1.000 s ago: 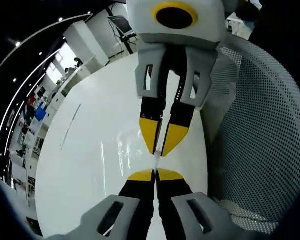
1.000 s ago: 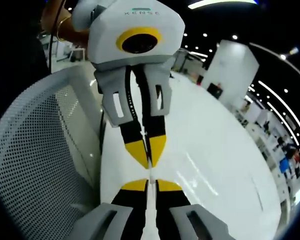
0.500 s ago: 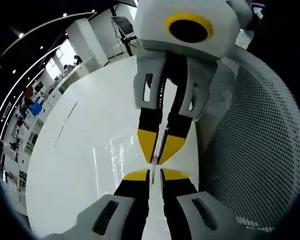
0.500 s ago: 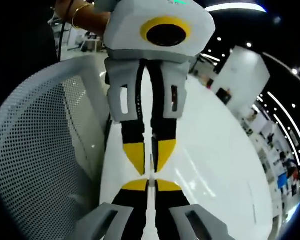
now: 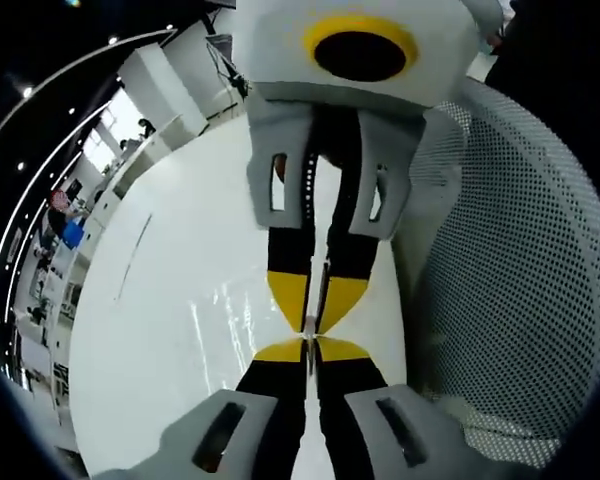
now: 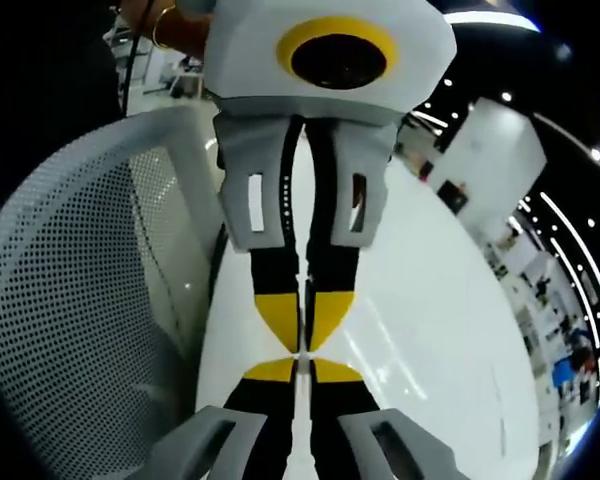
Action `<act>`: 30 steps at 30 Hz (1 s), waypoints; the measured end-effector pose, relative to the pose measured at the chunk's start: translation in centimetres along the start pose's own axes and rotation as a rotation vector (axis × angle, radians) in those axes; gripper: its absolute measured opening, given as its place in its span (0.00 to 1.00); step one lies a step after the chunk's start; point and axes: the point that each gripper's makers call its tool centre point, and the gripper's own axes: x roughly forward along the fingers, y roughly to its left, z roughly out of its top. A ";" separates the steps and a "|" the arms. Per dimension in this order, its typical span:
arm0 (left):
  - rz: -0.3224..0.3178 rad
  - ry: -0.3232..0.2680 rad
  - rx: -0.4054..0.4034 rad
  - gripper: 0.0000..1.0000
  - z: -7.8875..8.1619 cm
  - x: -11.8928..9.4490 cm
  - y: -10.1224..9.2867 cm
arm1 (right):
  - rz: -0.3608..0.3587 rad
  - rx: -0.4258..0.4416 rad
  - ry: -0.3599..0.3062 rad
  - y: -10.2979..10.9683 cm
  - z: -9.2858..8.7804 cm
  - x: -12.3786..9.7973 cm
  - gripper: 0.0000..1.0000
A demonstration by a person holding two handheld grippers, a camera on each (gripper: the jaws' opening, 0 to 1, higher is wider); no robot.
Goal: Open the resealable bag by pulling the two sides of the seal apart until the entire bag opening is separated and visibly accessible.
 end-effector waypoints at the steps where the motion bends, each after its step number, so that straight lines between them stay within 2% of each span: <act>1: -0.003 0.002 0.007 0.00 0.0 0.0 -0.1 | 0.002 -0.008 0.003 0.0 0.0 0.1 0.00; 5: -0.002 0.011 0.028 0.00 0.0 0.0 -0.2 | 0.010 -0.025 0.012 0.2 -0.1 0.1 0.00; 14: 0.024 -0.009 0.015 0.00 0.3 -0.1 0.0 | 0.007 -0.005 0.010 0.0 -0.3 -0.2 0.00; 17: 0.015 -0.027 -0.009 0.00 0.5 -0.4 0.0 | 0.007 0.008 0.004 0.0 -0.4 -0.3 0.00; 30: -0.001 -0.039 -0.041 0.00 0.5 -0.8 -0.3 | 0.018 0.000 0.005 0.4 -0.2 -0.5 0.00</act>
